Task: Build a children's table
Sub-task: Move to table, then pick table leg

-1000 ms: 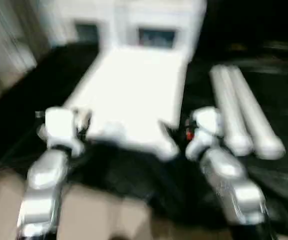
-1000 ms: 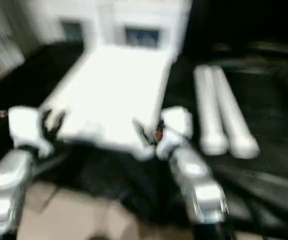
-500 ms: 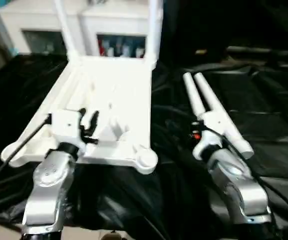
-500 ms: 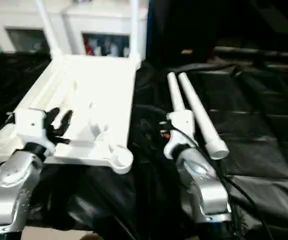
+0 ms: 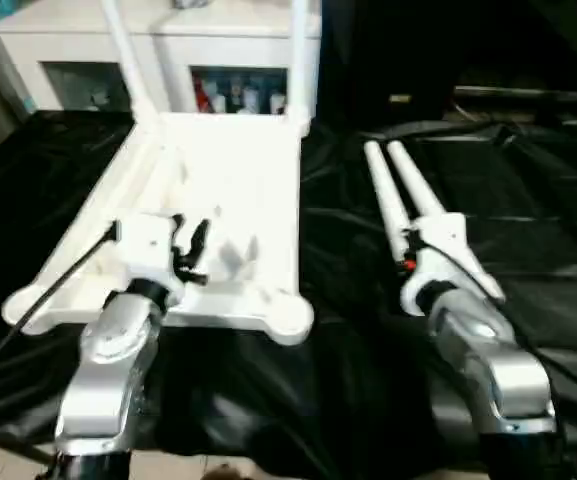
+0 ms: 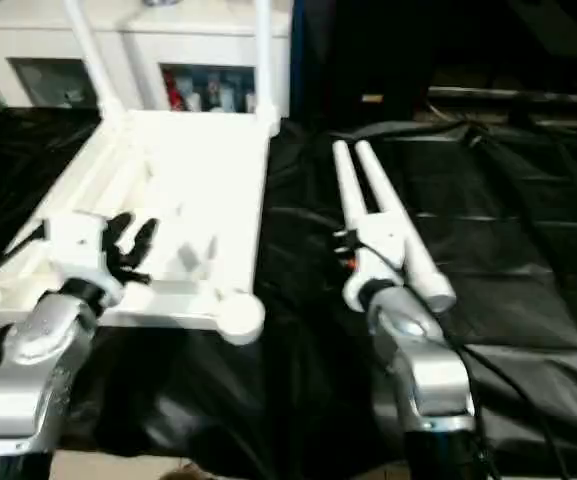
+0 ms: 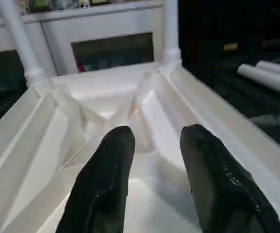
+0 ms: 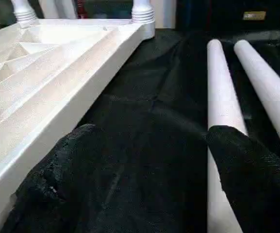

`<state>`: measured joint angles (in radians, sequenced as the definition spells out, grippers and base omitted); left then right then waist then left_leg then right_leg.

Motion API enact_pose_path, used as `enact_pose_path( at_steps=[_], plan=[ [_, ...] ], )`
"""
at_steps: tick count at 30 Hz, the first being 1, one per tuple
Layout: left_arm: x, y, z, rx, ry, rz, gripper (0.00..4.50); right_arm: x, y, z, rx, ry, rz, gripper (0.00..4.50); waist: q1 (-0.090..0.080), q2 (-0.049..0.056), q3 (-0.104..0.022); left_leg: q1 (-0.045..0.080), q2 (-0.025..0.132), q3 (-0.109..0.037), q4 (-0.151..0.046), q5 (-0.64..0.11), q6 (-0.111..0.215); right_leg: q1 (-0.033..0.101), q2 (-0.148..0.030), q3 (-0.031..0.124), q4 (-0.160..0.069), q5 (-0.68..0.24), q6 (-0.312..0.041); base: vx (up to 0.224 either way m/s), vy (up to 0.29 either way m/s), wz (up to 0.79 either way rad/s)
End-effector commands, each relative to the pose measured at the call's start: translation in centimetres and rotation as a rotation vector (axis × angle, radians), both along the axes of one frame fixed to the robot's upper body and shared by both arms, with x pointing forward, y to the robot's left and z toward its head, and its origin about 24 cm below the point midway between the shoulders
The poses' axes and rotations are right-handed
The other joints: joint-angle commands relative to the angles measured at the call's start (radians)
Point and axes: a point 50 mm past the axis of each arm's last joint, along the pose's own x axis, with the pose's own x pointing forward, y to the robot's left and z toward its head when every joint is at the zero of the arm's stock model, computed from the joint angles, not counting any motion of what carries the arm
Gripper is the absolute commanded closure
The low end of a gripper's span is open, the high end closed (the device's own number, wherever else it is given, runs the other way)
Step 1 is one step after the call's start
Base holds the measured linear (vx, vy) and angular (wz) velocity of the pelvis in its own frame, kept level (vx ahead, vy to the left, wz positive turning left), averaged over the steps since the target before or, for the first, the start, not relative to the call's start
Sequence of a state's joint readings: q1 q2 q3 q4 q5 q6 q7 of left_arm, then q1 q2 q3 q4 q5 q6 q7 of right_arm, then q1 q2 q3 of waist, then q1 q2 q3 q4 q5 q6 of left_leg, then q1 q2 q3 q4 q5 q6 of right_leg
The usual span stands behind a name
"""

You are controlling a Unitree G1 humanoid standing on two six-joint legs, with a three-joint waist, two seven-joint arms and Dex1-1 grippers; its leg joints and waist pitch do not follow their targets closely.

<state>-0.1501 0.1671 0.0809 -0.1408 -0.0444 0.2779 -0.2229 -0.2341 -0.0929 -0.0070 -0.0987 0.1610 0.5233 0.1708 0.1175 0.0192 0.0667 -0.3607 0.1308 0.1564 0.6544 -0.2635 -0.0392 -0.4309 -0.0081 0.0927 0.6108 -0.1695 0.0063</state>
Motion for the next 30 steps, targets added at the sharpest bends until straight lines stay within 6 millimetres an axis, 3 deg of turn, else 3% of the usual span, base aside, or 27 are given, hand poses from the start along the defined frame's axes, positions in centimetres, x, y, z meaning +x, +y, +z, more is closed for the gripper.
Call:
enact_pose_path(
  at_steps=[1, 2, 3, 4, 5, 6, 7, 8, 9, 10, 11, 13, 16, 18, 19, 21, 22, 23, 24, 25, 27, 30],
  plan=[
    [0.0, -0.2, -0.1, 0.001, 0.010, 0.001, 2.59, 0.2, 0.0, 0.5, -0.005, -0.006, -0.009, 0.61, -0.035, 0.043, -0.072, 0.043, 0.168, -0.107, -0.149, 0.144, -0.097, 0.004, -0.023, -0.066, 0.021, -0.031, -0.077, -0.002, 0.088, 0.03],
    [0.1, 0.0, 0.1, -0.035, 0.001, 0.014, 2.59, 0.4, 0.0, 0.6, -0.018, 0.010, -0.022, 0.61, -0.038, 0.047, -0.078, 0.060, 0.218, -0.125, -0.160, 0.192, -0.052, -0.014, -0.042, -0.101, 0.037, -0.061, -0.083, 0.000, 0.000, 0.00],
    [0.1, 0.0, 0.1, -0.035, 0.001, 0.014, 2.59, 0.4, 0.0, 0.6, -0.018, 0.010, -0.022, 0.61, -0.046, 0.047, -0.078, 0.053, 0.222, -0.131, -0.157, 0.242, 0.002, -0.013, -0.047, -0.109, 0.051, -0.068, -0.081, 0.000, 0.000, 0.00],
    [0.2, 0.1, 0.2, -0.043, 0.001, 0.022, 2.59, 0.6, 0.0, 0.6, -0.033, 0.040, -0.045, 0.61, -0.043, 0.035, -0.082, 0.049, 0.211, -0.117, -0.128, 0.307, 0.161, -0.012, -0.073, -0.112, 0.046, -0.053, -0.097, 0.000, 0.000, 0.00],
    [0.2, 0.1, 0.2, -0.041, 0.005, 0.021, 2.59, 0.7, 0.0, 0.6, -0.039, 0.051, -0.054, 0.61, -0.041, 0.009, -0.087, 0.019, 0.151, -0.085, -0.082, 0.331, 0.302, 0.016, -0.109, -0.098, 0.008, 0.055, -0.202, -0.021, -0.113, -0.02],
    [0.2, 0.1, 0.2, -0.038, 0.007, 0.019, 2.59, 0.9, -0.1, 0.6, -0.050, 0.069, -0.060, 0.61, -0.033, -0.013, -0.090, -0.011, 0.069, -0.036, -0.038, 0.304, 0.325, 0.038, -0.118, -0.087, -0.029, 0.131, -0.270, -0.041, -0.137, 0.04],
    [0.2, 0.1, 0.2, -0.038, 0.007, 0.017, 2.59, 1.2, -0.1, 0.7, -0.045, 0.083, -0.050, 0.61, 0.000, -0.046, -0.085, -0.054, -0.005, -0.013, -0.007, 0.111, 0.231, 0.087, -0.172, -0.043, -0.076, 0.108, -0.271, -0.041, -0.137, 0.04],
    [0.2, 0.0, 0.3, -0.036, 0.006, 0.013, 2.59, 1.6, 0.0, 0.8, -0.006, 0.101, -0.011, 0.61, 0.006, -0.043, -0.071, -0.053, 0.012, -0.019, -0.035, 0.074, 0.133, 0.089, -0.176, -0.054, -0.087, -0.081, -0.181, -0.060, -0.146, 0.08],
    [0.2, 0.0, 0.3, -0.025, 0.004, 0.006, 2.54, 2.0, -0.1, 1.1, 0.004, 0.096, -0.009, 0.44, 0.005, -0.037, -0.063, -0.046, 0.026, -0.018, -0.063, 0.038, 0.084, 0.081, -0.147, -0.066, -0.099, -0.287, -0.094, -0.070, -0.134, 0.02],
    [0.2, -0.1, 0.4, -0.014, 0.002, -0.004, 2.54, 2.4, -0.3, 1.2, -0.006, 0.099, -0.022, 0.44, -0.001, -0.037, -0.061, -0.041, 0.035, -0.018, -0.077, 0.024, 0.068, 0.076, -0.129, -0.075, -0.096, -0.348, -0.067, -0.070, -0.134, 0.02],
    [0.3, -0.2, 0.5, -0.003, 0.000, -0.016, 2.54, 2.9, -0.6, 1.3, -0.024, 0.103, -0.041, 0.44, -0.006, -0.030, -0.057, -0.028, 0.045, -0.013, -0.093, -0.026, 0.040, 0.061, -0.107, -0.089, -0.103, -0.454, -0.021, -0.074, -0.084, 0.05],
    [0.3, -0.1, 0.6, 0.009, -0.004, -0.035, 2.53, 3.6, -0.6, 1.5, -0.039, 0.118, -0.033, 0.17, -0.014, -0.024, -0.056, -0.010, 0.057, -0.014, -0.105, -0.110, 0.007, 0.048, -0.101, -0.097, -0.110, -0.554, 0.009, -0.072, -0.042, 0.05],
    [0.4, 0.2, 0.9, -0.019, 0.014, -0.085, 2.53, 5.1, -0.8, 2.0, -0.080, 0.147, -0.050, 0.02, -0.021, -0.015, -0.063, -0.002, 0.080, -0.020, -0.121, -0.152, -0.026, 0.046, -0.097, -0.101, -0.092, -0.419, -0.047, -0.019, -0.006, 0.01],
    [0.7, 0.5, 1.3, -0.006, 0.004, -0.122, 2.53, 6.2, -0.8, 2.4, -0.113, 0.163, -0.044, 0.02, -0.025, -0.013, -0.063, -0.007, 0.083, -0.024, -0.127, -0.172, -0.039, 0.051, -0.103, -0.102, -0.085, -0.385, -0.078, 0.000, 0.000, 0.00],
    [0.8, 0.5, 1.7, 0.017, -0.006, -0.164, 2.53, 6.8, -0.9, 2.6, -0.125, 0.181, -0.043, 0.02, -0.026, -0.023, -0.065, -0.003, 0.082, -0.021, -0.125, -0.181, -0.042, 0.050, -0.107, -0.101, -0.085, -0.375, -0.093, 0.000, 0.000, 0.00],
    [0.9, 0.3, 2.0, 0.040, -0.013, -0.215, 2.53, 7.5, -1.0, 2.8, -0.135, 0.200, -0.041, 0.02, -0.023, -0.017, -0.067, -0.001, 0.080, -0.016, -0.122, -0.164, -0.048, 0.049, -0.110, -0.097, -0.079, -0.329, -0.118, 0.000, 0.000, 0.00],
    [0.9, 0.0, 2.3, 0.045, -0.003, -0.278, 2.36, 8.0, -1.1, 2.8, -0.149, 0.215, -0.045, 0.00, -0.023, -0.030, -0.066, -0.006, 0.081, -0.013, -0.124, -0.145, -0.043, 0.055, -0.113, -0.097, -0.074, -0.295, -0.134, 0.000, 0.000, 0.00],
    [0.7, -0.2, 2.4, 0.026, 0.014, -0.327, 2.26, 8.3, -1.1, 2.8, -0.154, 0.224, -0.048, 0.00, -0.021, -0.024, -0.068, -0.008, 0.082, -0.012, -0.124, -0.122, -0.044, 0.058, -0.117, -0.097, -0.068, -0.260, -0.149, 0.000, 0.000, 0.00],
    [0.1, -1.1, 2.6, 0.014, 0.072, -0.483, 2.19, 9.1, -1.3, 2.9, -0.167, 0.245, -0.063, 0.00, -0.020, -0.026, -0.072, -0.006, 0.084, -0.010, -0.121, -0.108, -0.047, 0.059, -0.120, -0.096, -0.062, -0.236, -0.160, 0.000, 0.000, 0.00],
    [-0.3, -1.5, 2.6, 0.018, 0.106, -0.563, 2.19, 9.5, -1.3, 2.9, -0.172, 0.255, -0.070, 0.00, -0.020, -0.022, -0.075, -0.004, 0.082, -0.010, -0.121, -0.093, -0.053, 0.057, -0.120, -0.098, -0.053, -0.207, -0.190, 0.000, 0.000, 0.00],
    [-0.9, -2.0, 2.6, 0.050, 0.151, -0.665, 2.14, 10.1, -1.4, 3.0, -0.165, 0.269, -0.077, 0.00, -0.023, -0.024, -0.072, -0.008, 0.082, -0.005, -0.119, -0.090, -0.053, 0.060, -0.120, -0.097, -0.053, -0.174, -0.205, 0.000, 0.000, 0.00],
    [-1.3, -2.2, 3.2, 0.033, 0.197, -0.764, 1.76, 10.7, -1.5, 2.6, -0.218, 0.350, -0.099, 0.00, -0.024, -0.022, -0.078, -0.010, 0.078, -0.002, -0.114, -0.061, -0.047, 0.067, -0.122, -0.098, -0.042, -0.116, -0.236, 0.000, 0.000, 0.00]
  ],
)
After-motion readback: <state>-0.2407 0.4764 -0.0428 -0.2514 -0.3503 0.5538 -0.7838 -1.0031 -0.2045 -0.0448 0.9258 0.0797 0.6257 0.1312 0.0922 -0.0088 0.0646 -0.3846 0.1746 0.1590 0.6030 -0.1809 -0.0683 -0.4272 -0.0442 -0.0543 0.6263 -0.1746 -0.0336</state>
